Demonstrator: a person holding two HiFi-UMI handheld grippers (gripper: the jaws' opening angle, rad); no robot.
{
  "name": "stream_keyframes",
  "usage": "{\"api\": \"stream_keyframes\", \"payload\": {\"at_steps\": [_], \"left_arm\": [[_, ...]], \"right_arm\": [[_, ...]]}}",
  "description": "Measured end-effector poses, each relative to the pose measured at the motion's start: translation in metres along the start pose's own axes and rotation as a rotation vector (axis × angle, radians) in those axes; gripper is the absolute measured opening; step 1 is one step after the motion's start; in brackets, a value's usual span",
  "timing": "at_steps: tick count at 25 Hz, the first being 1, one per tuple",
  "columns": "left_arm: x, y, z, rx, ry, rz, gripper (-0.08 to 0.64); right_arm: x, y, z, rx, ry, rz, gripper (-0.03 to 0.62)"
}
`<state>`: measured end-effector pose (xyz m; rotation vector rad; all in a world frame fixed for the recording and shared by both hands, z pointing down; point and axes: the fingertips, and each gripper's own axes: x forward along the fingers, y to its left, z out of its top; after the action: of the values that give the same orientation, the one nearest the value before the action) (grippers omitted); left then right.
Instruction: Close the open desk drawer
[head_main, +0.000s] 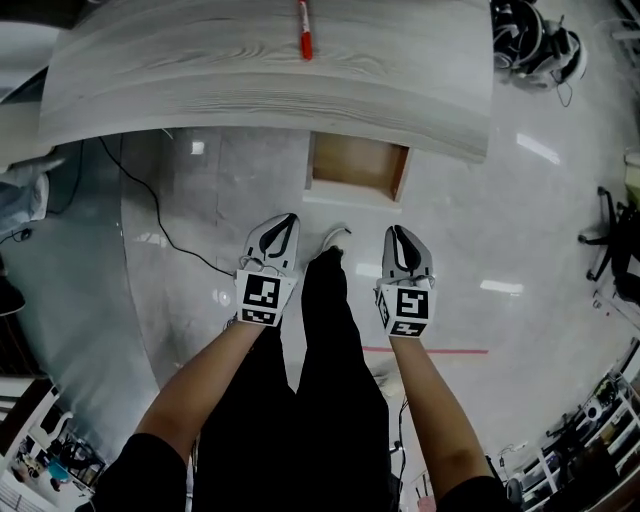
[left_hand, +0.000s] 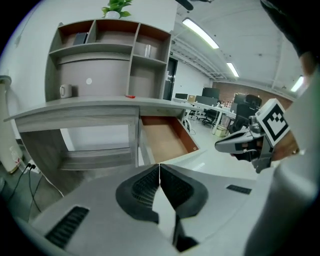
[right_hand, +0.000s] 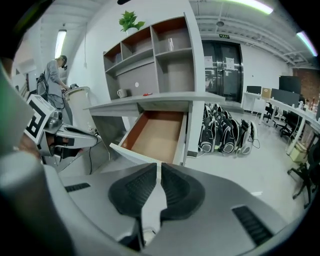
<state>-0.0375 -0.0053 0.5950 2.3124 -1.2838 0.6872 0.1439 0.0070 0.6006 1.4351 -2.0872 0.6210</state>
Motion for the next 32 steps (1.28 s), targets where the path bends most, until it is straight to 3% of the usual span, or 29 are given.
{"api": "stream_keyframes", "payload": {"at_steps": [4,9,15,20,32], "left_arm": [[0.015,0.004,-0.020,0.024,0.034,0.005,0.015],[0.033,0.008,-0.034,0.022,0.069,-0.003,0.017],[0.052,0.008,-0.048,0.055,0.127,-0.020,0.086],[0.065,0.003,-0.047,0.084,0.136,-0.039,0.131],[0.078,0.000,-0.042,0.090,0.147,-0.056,0.144]], "right_arm": [[0.015,-0.002,-0.023,-0.017,0.049,0.009,0.027],[0.033,-0.009,-0.041,-0.011,0.105,0.026,0.111],[0.054,-0.020,-0.048,-0.019,0.141,0.026,0.143],[0.066,-0.025,-0.047,-0.045,0.138,0.031,0.153],[0.082,-0.022,-0.039,-0.052,0.126,0.049,0.160]]}}
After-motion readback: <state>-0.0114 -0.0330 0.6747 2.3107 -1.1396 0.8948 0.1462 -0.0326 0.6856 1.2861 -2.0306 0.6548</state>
